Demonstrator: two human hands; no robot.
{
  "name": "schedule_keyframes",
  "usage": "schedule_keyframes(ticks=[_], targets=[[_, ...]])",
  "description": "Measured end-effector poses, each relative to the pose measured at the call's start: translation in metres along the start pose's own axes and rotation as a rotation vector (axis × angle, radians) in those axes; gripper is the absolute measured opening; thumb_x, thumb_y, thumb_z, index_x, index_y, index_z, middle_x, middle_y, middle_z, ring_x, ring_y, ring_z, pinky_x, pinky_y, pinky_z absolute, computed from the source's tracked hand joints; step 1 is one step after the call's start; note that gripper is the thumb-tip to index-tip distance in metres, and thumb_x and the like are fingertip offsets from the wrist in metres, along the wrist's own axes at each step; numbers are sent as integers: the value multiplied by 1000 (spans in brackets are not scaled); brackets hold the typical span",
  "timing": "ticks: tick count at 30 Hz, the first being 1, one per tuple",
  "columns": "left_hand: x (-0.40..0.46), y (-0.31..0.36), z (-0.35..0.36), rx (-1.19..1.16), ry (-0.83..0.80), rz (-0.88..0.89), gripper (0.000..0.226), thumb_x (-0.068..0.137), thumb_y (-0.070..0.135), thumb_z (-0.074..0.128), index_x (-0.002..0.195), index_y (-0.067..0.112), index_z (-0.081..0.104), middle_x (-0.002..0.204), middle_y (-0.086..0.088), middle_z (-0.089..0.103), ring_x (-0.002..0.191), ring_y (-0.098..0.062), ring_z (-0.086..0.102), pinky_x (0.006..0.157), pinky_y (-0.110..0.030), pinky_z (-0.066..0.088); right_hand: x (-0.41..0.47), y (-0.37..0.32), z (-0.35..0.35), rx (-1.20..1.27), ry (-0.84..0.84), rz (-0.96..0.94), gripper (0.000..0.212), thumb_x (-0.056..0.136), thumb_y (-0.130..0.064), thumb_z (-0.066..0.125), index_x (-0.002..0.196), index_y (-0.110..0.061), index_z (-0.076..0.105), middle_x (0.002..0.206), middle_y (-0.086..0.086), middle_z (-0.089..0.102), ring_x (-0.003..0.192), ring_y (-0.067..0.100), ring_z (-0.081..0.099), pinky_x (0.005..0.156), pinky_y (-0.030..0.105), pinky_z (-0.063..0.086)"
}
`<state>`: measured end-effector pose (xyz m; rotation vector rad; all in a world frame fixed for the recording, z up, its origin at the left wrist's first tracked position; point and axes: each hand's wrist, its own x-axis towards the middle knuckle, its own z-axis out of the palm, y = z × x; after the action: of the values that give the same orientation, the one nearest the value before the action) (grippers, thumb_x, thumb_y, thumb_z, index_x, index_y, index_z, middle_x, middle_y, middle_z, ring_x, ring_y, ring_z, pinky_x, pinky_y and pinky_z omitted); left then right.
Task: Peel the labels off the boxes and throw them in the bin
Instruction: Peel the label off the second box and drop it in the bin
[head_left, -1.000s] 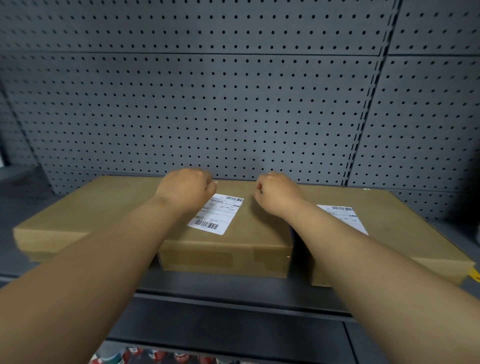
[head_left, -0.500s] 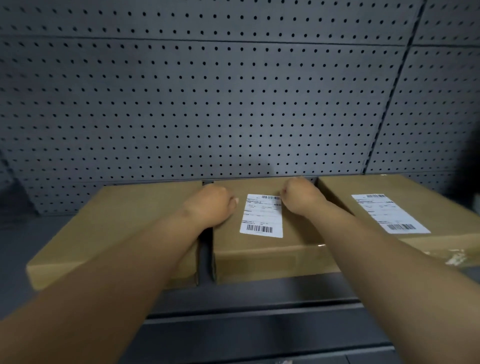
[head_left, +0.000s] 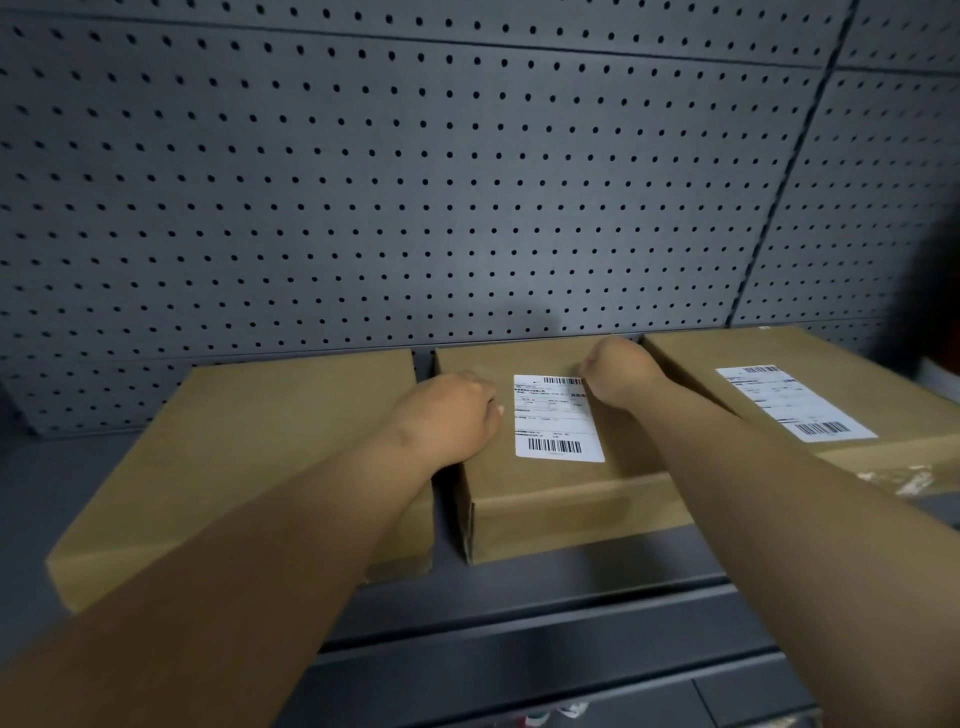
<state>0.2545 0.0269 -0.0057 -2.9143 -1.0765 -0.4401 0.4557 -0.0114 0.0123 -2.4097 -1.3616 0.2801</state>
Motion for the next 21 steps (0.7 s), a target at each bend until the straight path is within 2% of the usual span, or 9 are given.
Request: schedule_keyframes(ticks=[3,6,8,10,12,15,17,21], targets=[[0,0,1,-5,20,4,31,94,29,39,93,7,61,101,-10,61,91,-27,58,76,-36,49,2,-1,0,-18,-5,3,11,92,-15,45,84,-10,52,105,20,63,88,28,55,74,30,39],[0,-1,3,-14,19,4,30,93,29,39,91,7,60,99,-9,60,90,-26,59,75,-35,49,5,0,-2,11,-29,16,26,91,-15,47,64,-12,47,73,7,52,82,22,46,73,29,37],[0,-1,3,-17,21,4,30,93,30,39,89,8,59,98,-9,60,89,-25,58,74,-34,49,4,0,-4,7,-39,15,35,91,-16,48,57,-14,40,66,6,46,79,23,47,67,28,37],[1,-1,4,-15,22,-5,30,93,30,38,91,8,59,100,-8,60,90,-25,58,75,-35,49,2,0,-6,13,-45,4,33,91,-21,52,61,-7,47,65,8,49,73,25,49,54,26,35],[1,0,4,-7,19,-16,32,94,31,38,96,8,60,103,-8,60,93,-25,59,77,-36,49,1,1,-7,28,-63,-14,25,89,-27,58,79,-4,60,71,11,57,72,24,52,50,26,35],[1,2,5,4,17,-21,32,94,31,38,99,8,60,106,-8,60,94,-25,59,77,-36,49,4,2,-6,4,-61,-32,31,88,-24,60,95,5,66,83,16,62,75,24,54,53,26,37],[1,2,5,13,20,-24,31,94,30,38,97,8,60,105,-8,60,92,-24,59,73,-34,47,5,3,-4,5,-54,-38,31,88,-23,60,99,5,67,86,19,65,77,25,57,54,26,38],[3,3,5,52,17,-25,30,93,30,38,94,9,59,104,-7,60,89,-24,59,66,-30,41,9,6,0,34,-35,-45,31,87,-24,62,100,4,68,98,20,69,95,32,64,76,31,48]])
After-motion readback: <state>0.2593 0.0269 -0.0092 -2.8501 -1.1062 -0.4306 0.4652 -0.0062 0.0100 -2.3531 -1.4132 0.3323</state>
